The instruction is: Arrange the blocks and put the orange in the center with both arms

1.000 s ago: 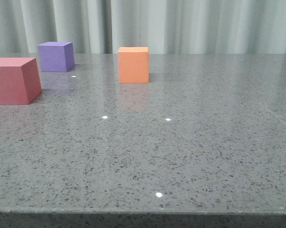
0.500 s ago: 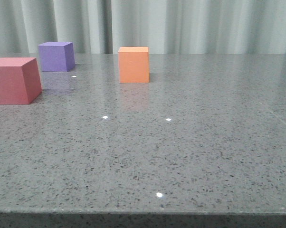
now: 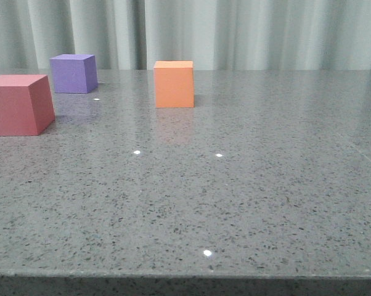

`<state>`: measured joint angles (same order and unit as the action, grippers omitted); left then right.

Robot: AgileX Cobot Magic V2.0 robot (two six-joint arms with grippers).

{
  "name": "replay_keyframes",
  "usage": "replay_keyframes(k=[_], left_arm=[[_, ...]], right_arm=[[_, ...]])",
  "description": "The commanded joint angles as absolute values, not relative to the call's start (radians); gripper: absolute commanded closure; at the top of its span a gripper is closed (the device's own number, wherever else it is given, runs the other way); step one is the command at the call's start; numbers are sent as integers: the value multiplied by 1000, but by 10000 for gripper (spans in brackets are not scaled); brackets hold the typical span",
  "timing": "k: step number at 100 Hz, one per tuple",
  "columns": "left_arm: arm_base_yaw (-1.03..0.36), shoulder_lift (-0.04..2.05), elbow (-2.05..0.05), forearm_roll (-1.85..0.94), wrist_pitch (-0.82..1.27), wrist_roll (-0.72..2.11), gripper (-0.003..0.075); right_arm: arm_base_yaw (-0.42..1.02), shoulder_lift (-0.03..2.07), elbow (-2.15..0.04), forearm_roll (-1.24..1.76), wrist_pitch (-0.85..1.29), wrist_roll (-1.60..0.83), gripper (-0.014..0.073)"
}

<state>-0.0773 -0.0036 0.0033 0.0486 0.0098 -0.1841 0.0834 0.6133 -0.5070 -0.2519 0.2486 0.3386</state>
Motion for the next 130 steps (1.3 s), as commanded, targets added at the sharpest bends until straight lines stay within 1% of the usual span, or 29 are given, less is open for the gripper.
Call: replay_keyframes(k=[1, 48, 65, 79, 89, 117, 130], left_arm=[[-76, -15, 45, 45, -67, -189, 741], [-76, -15, 43, 45, -70, -189, 741], [-76, 6, -23, 20, -39, -189, 741], [-76, 76, -179, 6, 79, -189, 741], [-76, 169, -338, 6, 204, -189, 741], [-76, 542, -801, 0, 638, -189, 741], [-76, 687, -948, 0, 758, -189, 741]], right_arm=[[76, 613, -532, -273, 167, 327, 662], [76, 613, -532, -273, 166, 327, 662], [76, 613, -532, -273, 166, 327, 662], [76, 613, -532, -273, 166, 327, 662], [76, 613, -532, -273, 166, 327, 662], [76, 613, -532, -273, 166, 327, 662], [76, 613, -532, -273, 166, 327, 662]])
